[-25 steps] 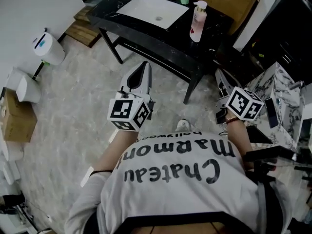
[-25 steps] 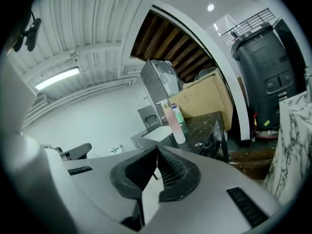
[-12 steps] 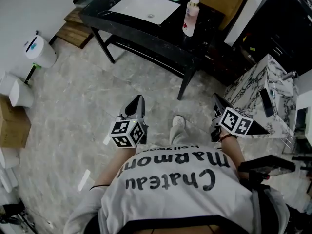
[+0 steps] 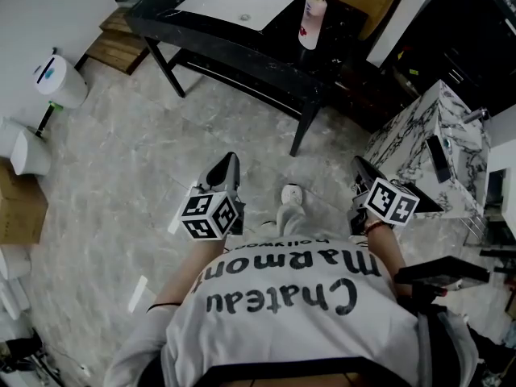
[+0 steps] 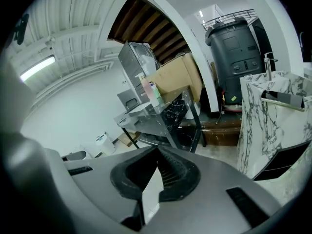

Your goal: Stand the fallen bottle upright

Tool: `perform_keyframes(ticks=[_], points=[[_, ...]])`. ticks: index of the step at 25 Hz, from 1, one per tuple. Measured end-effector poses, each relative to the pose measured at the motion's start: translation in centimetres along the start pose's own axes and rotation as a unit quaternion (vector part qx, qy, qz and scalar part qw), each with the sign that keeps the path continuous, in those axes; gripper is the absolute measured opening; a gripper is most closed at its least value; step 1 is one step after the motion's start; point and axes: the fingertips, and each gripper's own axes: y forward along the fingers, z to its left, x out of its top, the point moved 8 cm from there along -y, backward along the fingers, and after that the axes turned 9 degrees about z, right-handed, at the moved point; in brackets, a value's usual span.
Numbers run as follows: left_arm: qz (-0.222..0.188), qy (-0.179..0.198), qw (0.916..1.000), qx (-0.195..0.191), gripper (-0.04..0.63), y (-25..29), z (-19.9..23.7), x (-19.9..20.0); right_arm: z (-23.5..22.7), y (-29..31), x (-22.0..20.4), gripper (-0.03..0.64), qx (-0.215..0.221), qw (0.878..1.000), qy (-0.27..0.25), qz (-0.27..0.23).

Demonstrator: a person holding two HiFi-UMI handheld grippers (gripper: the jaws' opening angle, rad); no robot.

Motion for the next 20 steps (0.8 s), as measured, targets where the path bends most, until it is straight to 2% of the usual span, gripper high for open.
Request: perform_keyframes(ticks=[10, 20], points=[[0.010, -0.008, 0.9999, 0.004, 0.014, -0.2, 0.4, -1.0, -0.5, 0.2, -0.4, 0.009, -0.003, 1.000, 0.002, 0.009], [-0.006, -0.012, 0.9999, 0.002, 0.014, -0.5, 0.6, 0.5, 0.5, 0.6, 0.0, 0.009, 0.011, 1.000, -0.012, 0.010]])
